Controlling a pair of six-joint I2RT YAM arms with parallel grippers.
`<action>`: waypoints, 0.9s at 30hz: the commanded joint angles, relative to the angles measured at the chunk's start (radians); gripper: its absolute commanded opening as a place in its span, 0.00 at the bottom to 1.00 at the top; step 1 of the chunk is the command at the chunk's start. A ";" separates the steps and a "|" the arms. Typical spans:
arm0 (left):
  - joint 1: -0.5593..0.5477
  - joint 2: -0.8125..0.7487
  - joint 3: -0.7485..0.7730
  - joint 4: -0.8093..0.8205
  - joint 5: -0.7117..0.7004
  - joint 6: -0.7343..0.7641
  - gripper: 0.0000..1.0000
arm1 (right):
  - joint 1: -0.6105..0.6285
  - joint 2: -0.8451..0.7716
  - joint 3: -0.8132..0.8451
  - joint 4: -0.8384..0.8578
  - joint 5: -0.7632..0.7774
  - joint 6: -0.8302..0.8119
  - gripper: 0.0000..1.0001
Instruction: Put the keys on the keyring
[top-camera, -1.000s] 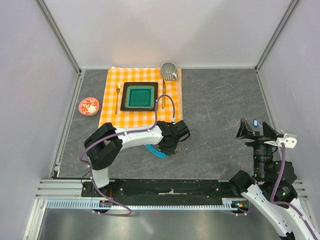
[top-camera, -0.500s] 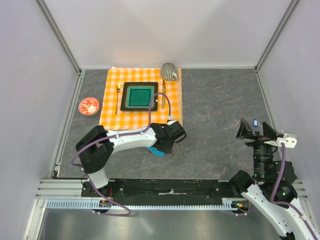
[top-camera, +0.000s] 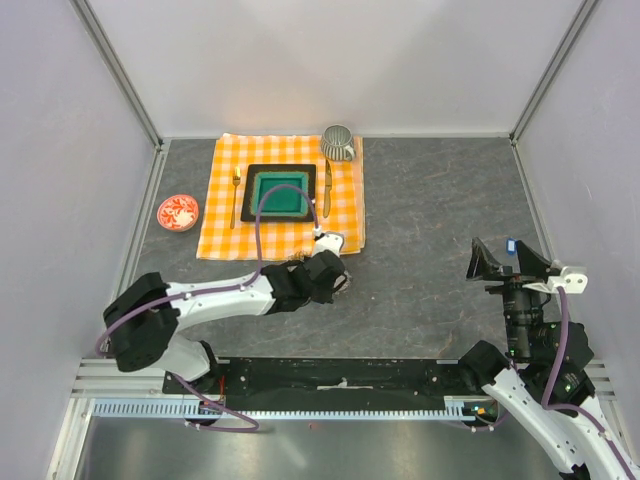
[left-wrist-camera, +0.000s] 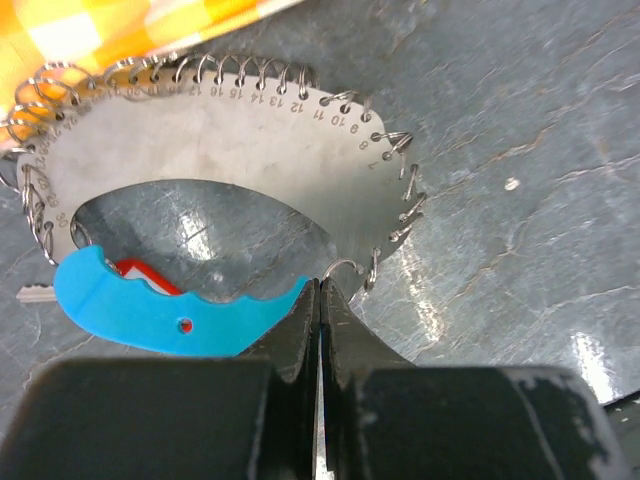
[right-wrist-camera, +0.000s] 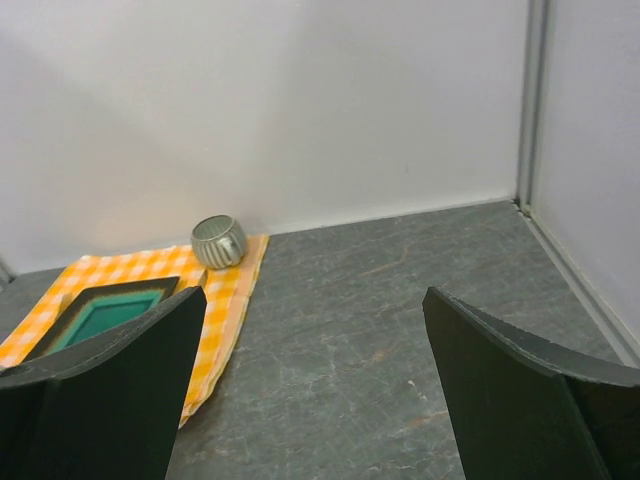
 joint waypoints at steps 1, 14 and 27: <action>-0.001 -0.135 -0.115 0.314 -0.066 0.087 0.02 | 0.007 -0.006 0.042 0.012 -0.179 -0.001 0.98; -0.062 -0.424 -0.261 0.601 0.064 0.424 0.02 | 0.007 0.343 0.147 -0.109 -0.726 0.217 0.98; -0.064 -0.491 -0.379 0.730 0.203 0.565 0.02 | 0.006 0.547 -0.022 0.089 -0.981 0.128 0.98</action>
